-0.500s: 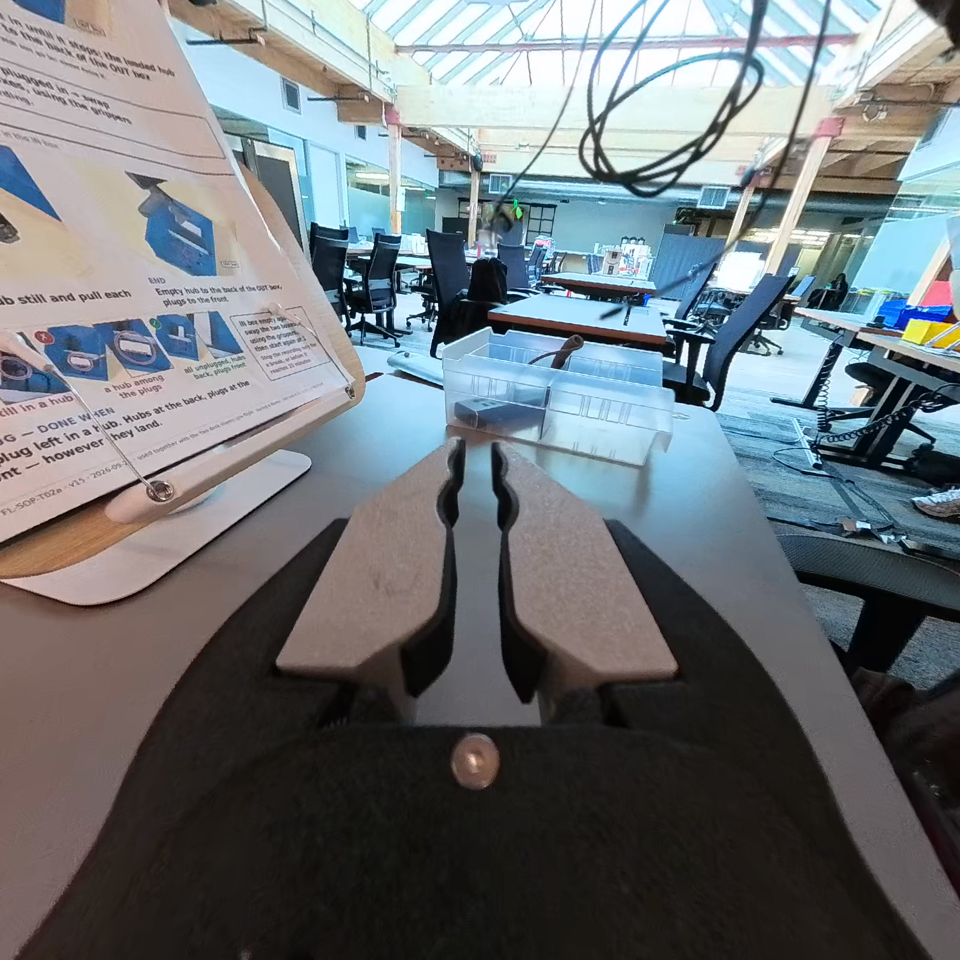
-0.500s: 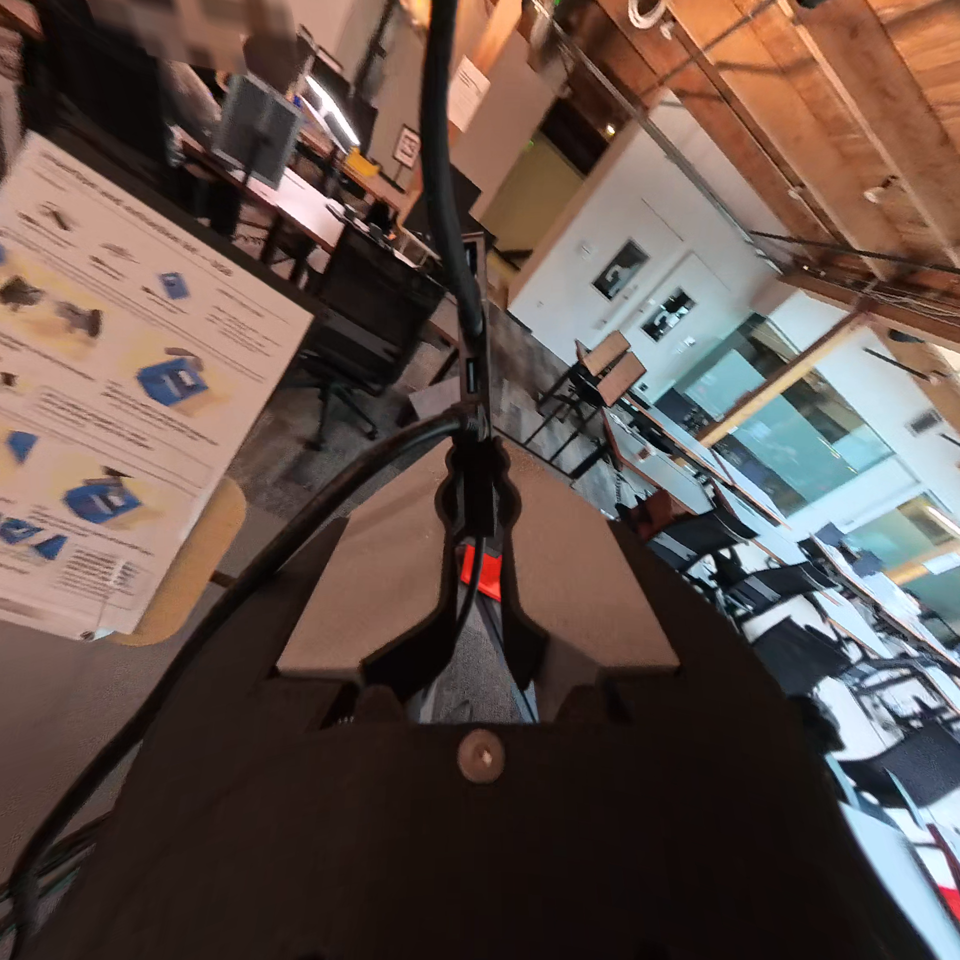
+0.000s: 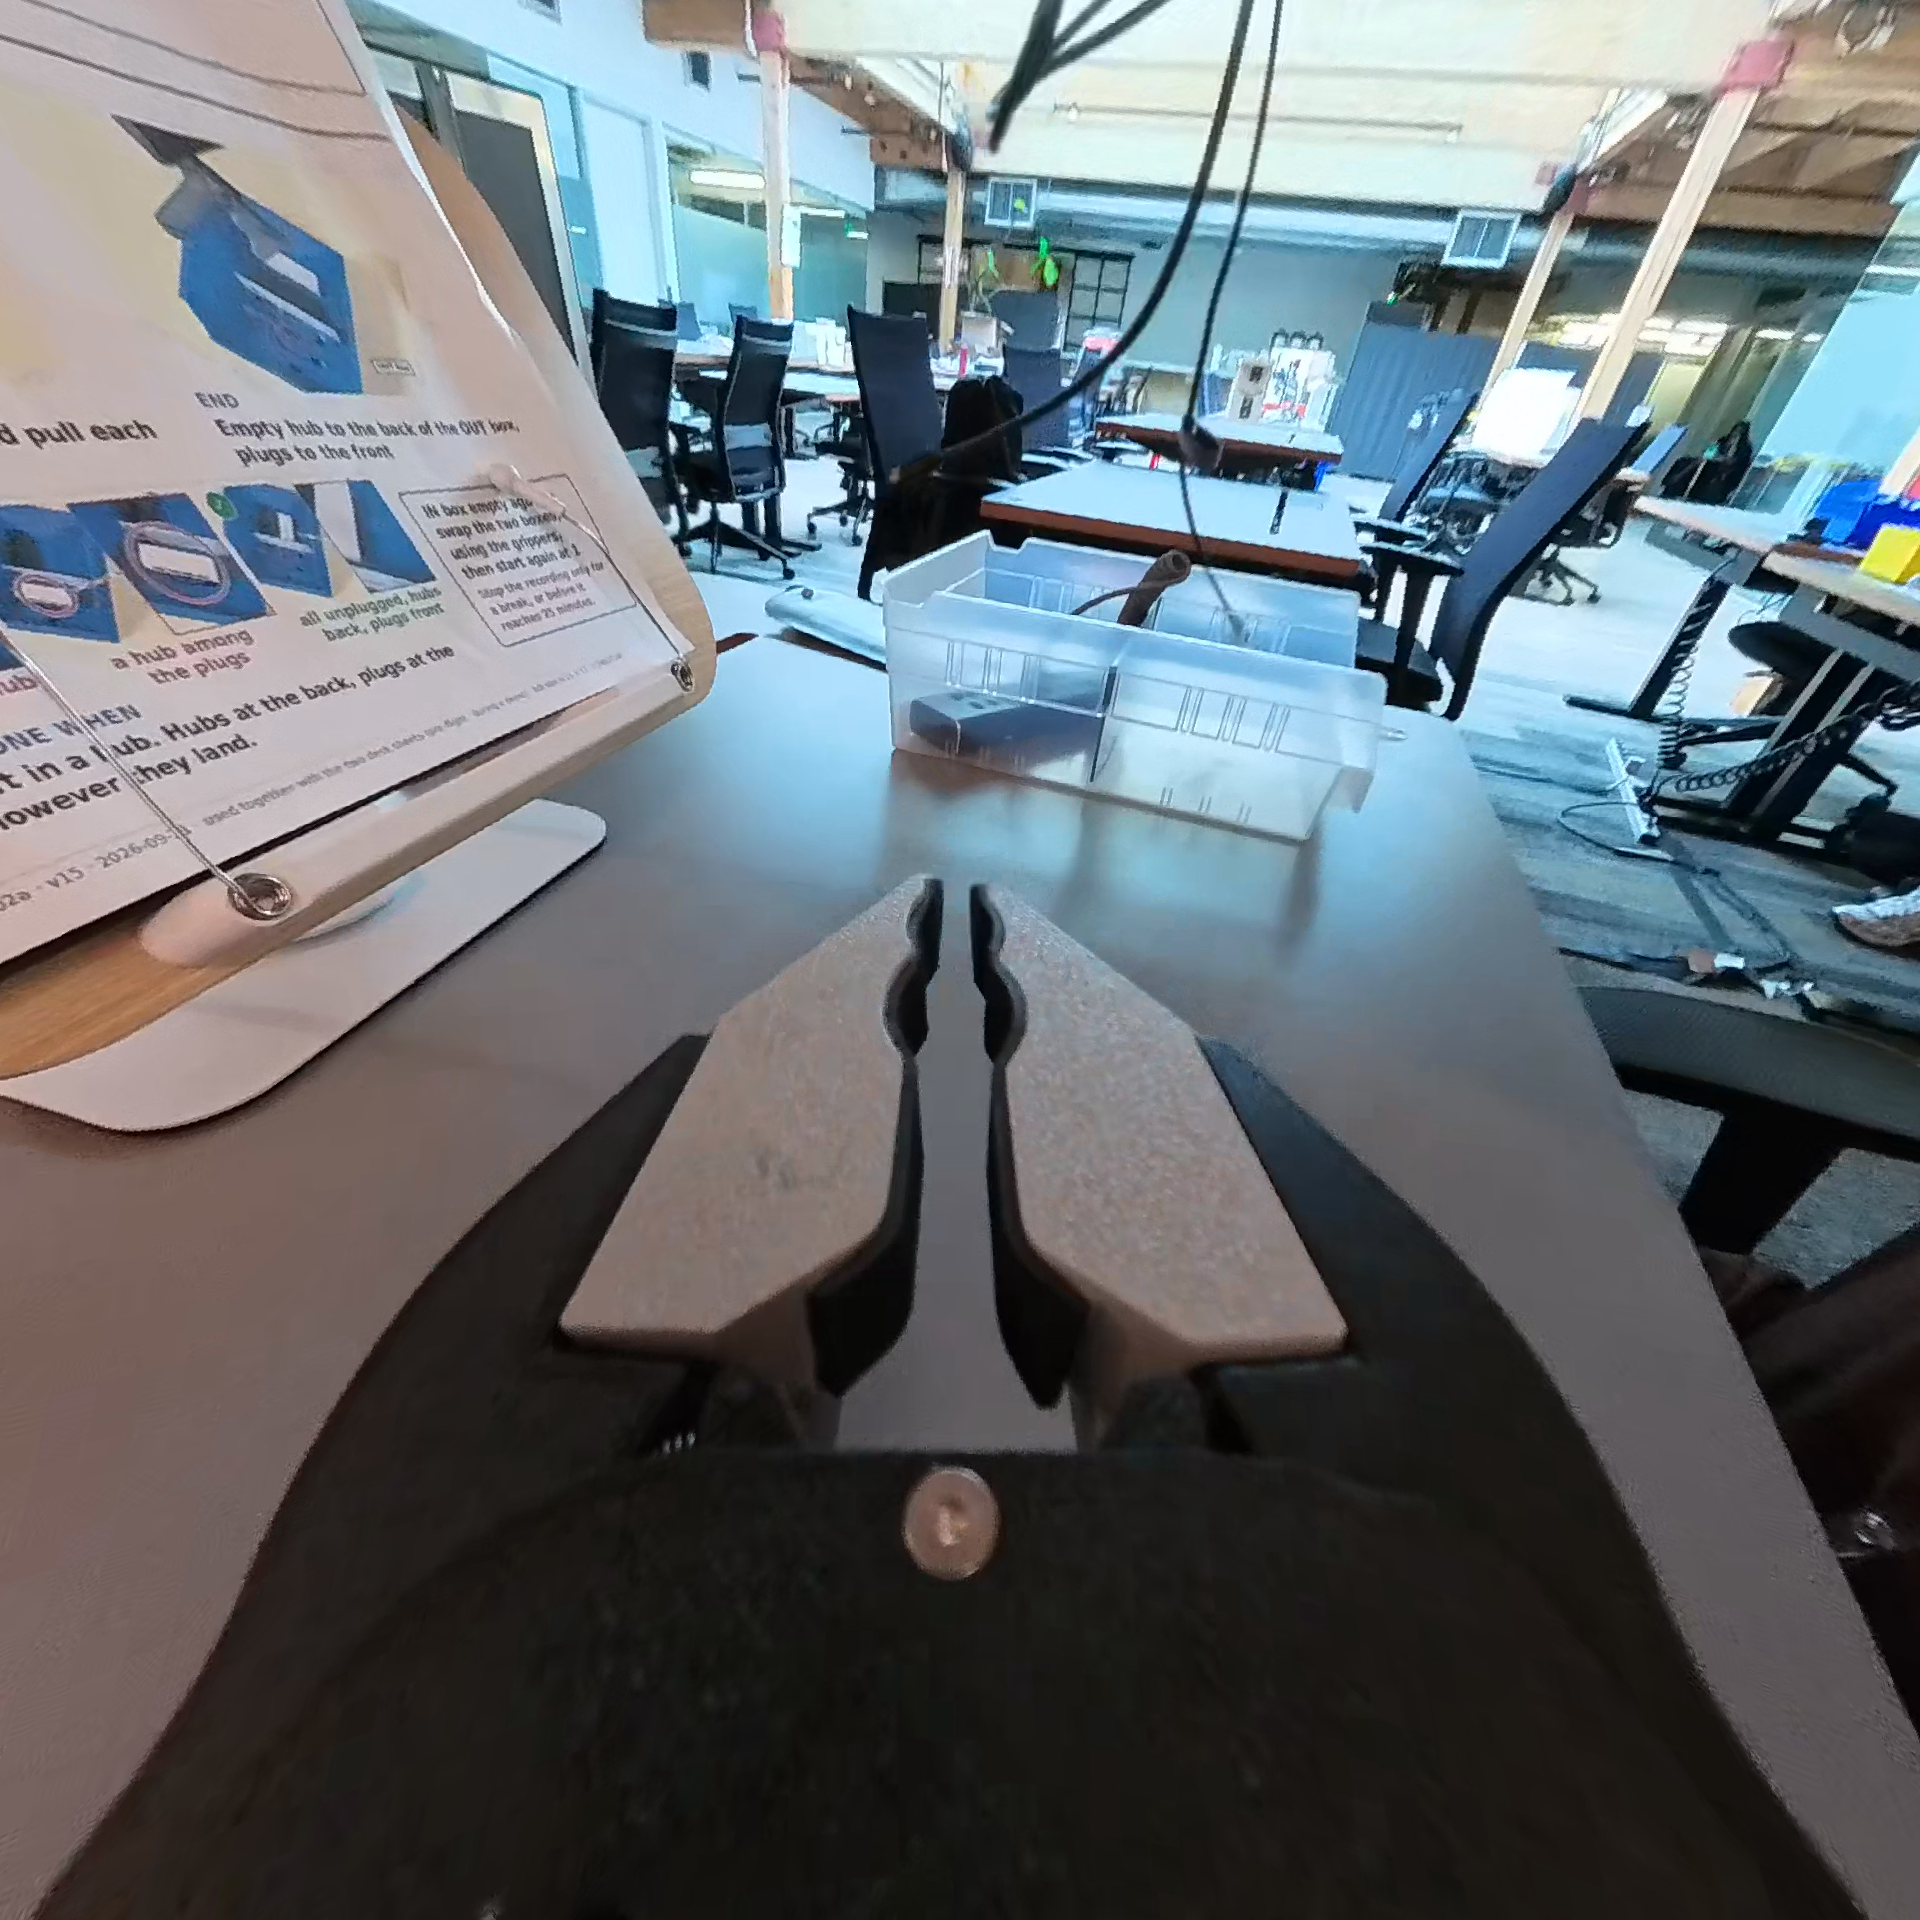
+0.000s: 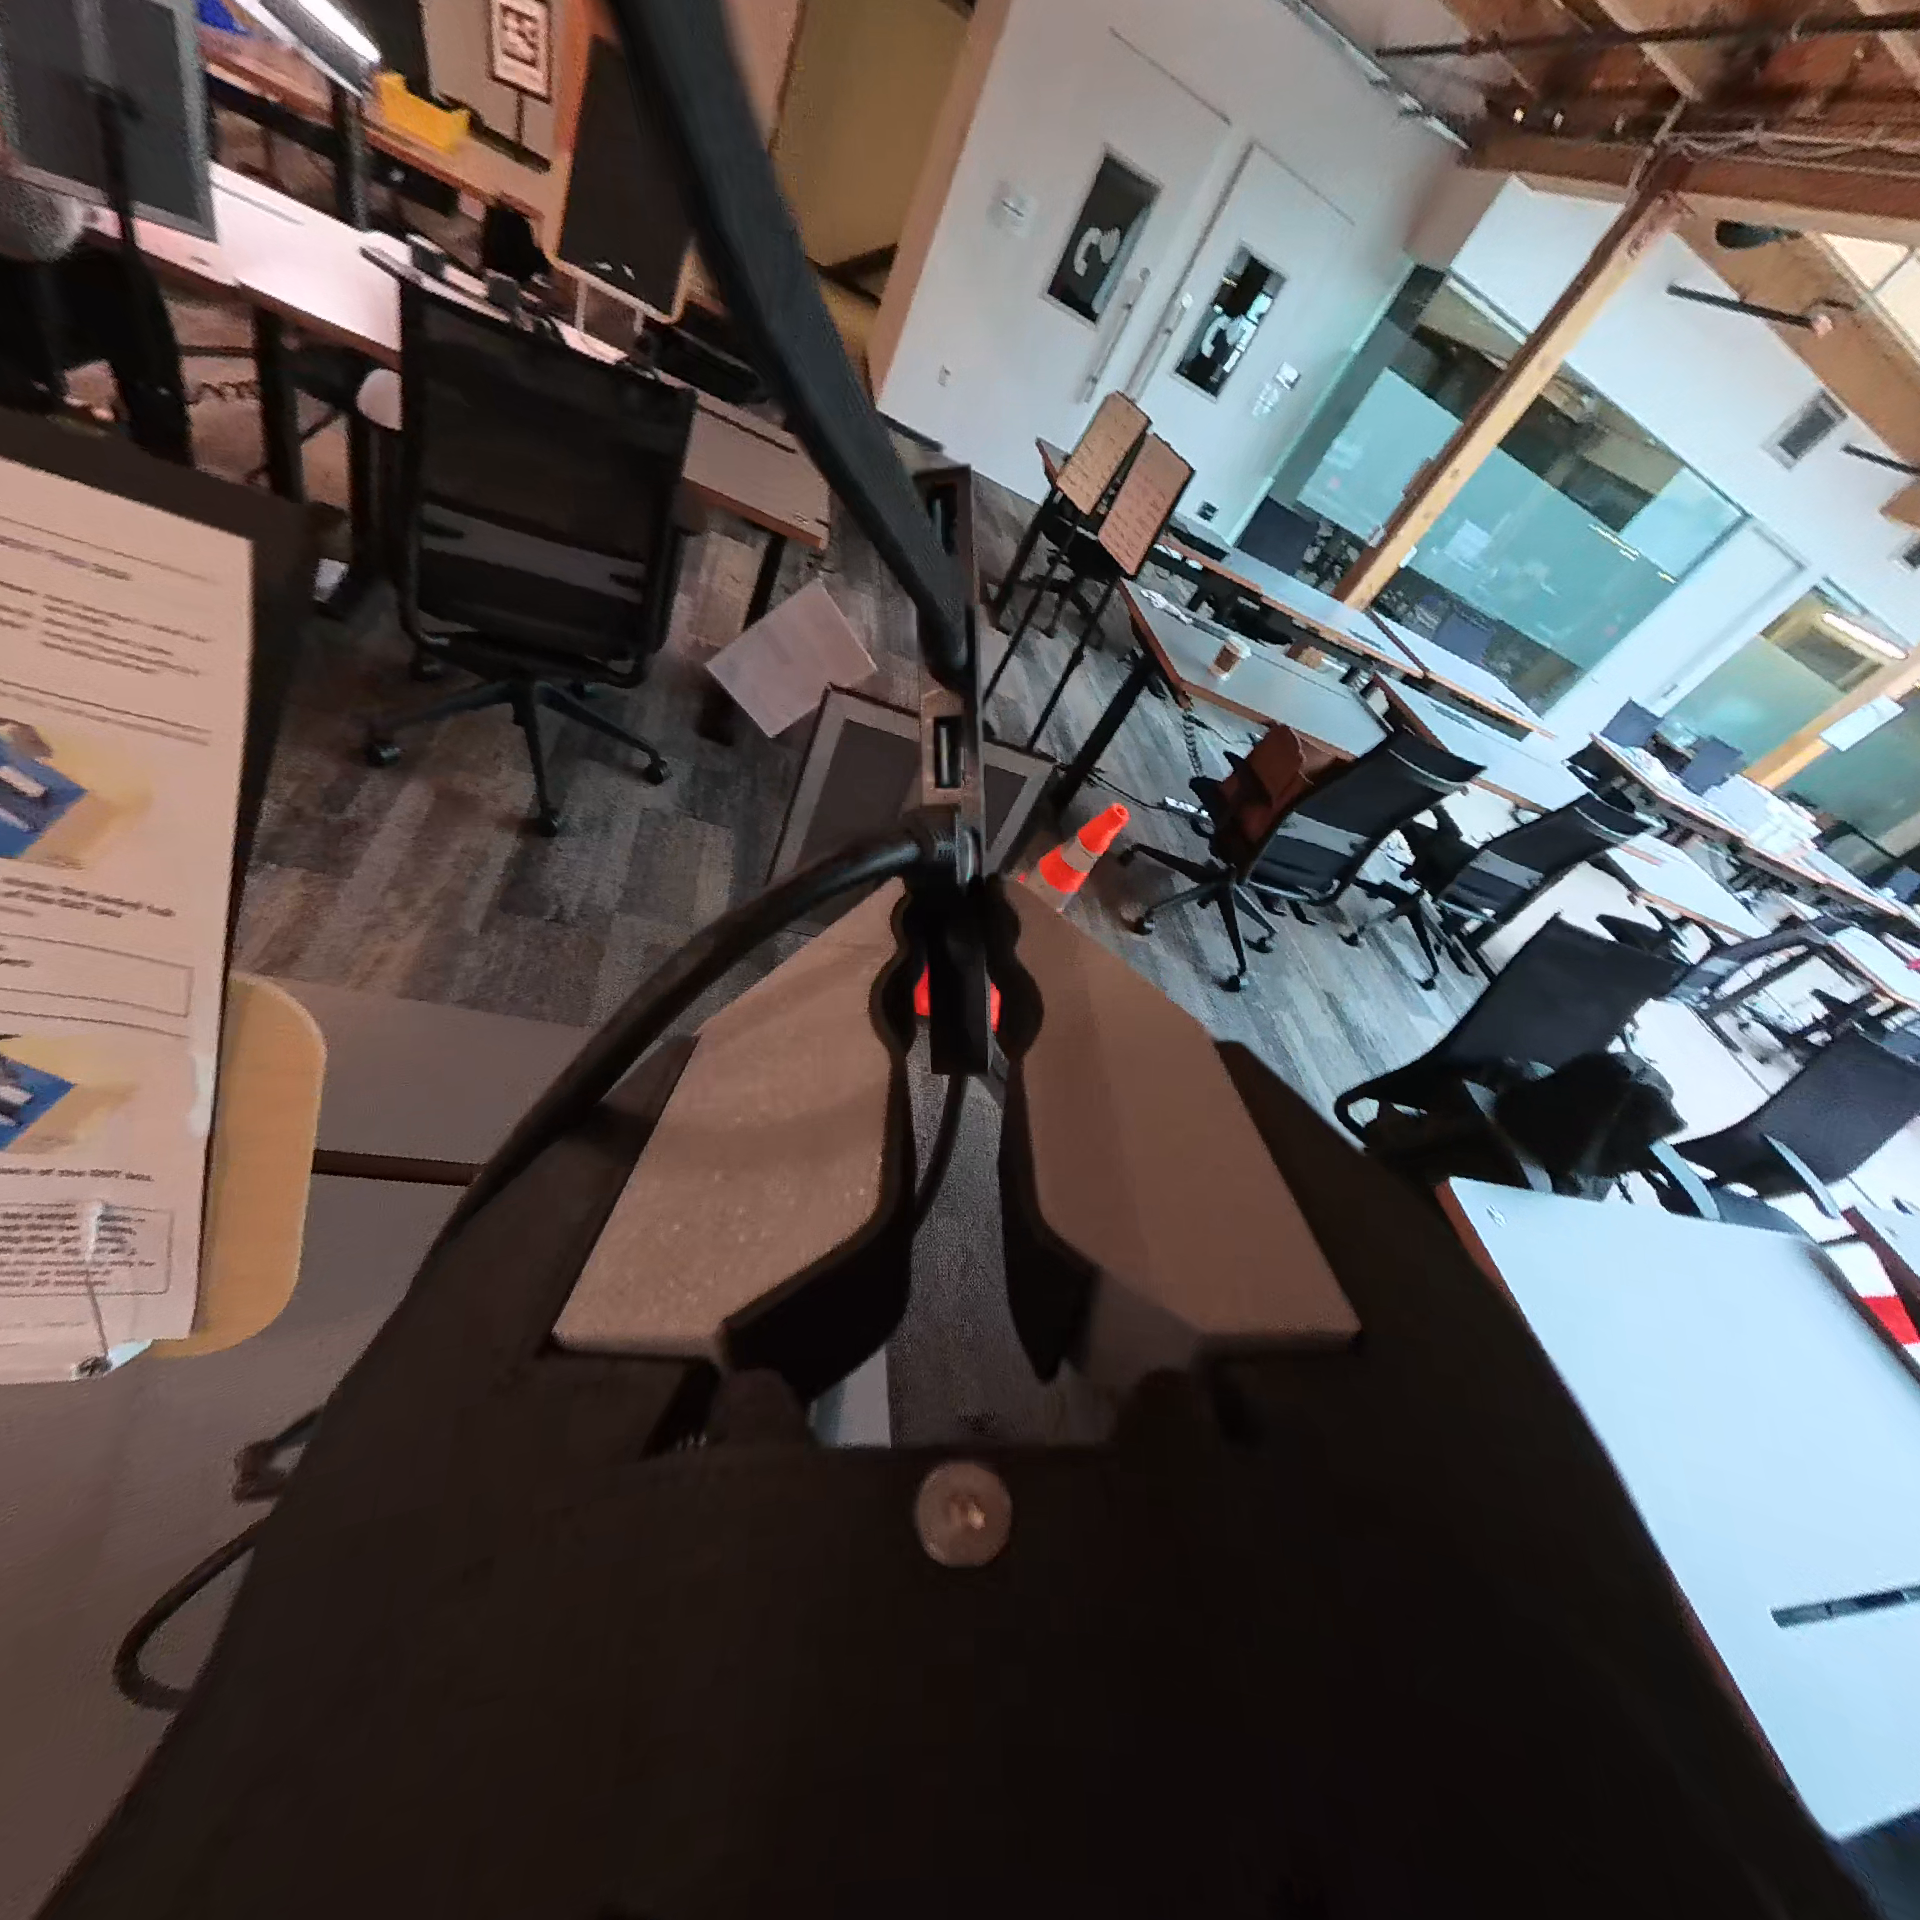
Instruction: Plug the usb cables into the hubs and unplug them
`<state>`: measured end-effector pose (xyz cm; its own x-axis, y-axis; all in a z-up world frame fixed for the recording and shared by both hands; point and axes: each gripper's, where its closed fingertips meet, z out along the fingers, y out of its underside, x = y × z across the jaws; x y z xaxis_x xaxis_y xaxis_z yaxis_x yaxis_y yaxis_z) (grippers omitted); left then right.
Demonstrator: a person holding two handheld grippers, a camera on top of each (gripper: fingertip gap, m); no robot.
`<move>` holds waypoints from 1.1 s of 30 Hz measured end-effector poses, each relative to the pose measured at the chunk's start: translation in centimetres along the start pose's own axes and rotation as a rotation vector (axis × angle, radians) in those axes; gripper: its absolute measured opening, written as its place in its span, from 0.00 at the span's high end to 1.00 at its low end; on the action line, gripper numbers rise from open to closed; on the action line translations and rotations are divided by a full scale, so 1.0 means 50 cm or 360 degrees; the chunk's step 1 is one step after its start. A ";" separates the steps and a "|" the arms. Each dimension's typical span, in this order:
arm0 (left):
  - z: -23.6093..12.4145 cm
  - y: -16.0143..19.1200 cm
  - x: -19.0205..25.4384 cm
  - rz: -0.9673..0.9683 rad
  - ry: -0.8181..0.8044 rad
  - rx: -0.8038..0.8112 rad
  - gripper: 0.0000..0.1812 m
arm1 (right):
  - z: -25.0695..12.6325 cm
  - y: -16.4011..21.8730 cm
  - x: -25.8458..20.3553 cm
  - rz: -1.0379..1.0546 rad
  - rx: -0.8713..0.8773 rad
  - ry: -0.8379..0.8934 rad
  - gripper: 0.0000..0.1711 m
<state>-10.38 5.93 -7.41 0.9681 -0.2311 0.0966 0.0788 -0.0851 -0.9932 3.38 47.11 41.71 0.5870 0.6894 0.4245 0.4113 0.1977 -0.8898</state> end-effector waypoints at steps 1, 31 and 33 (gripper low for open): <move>0.001 0.003 -0.001 -0.0004 -0.0004 -0.0013 0.99 | 0.000 -0.004 0.008 0.0014 -0.0002 0.0026 0.96; 0.017 0.100 -0.035 -0.0042 -0.0061 -0.0348 1.00 | 0.083 0.059 0.052 0.0014 -0.0138 0.0128 0.95; 0.017 0.100 -0.036 -0.0054 -0.0061 -0.0343 1.00 | 0.102 0.132 0.065 -0.0032 -0.0226 0.0142 0.95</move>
<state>-11.55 6.75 -12.63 0.9745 -0.1876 0.1230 0.0628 -0.2985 -0.9523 4.43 54.24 36.38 0.6346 0.6204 0.4608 0.5142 0.1060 -0.8511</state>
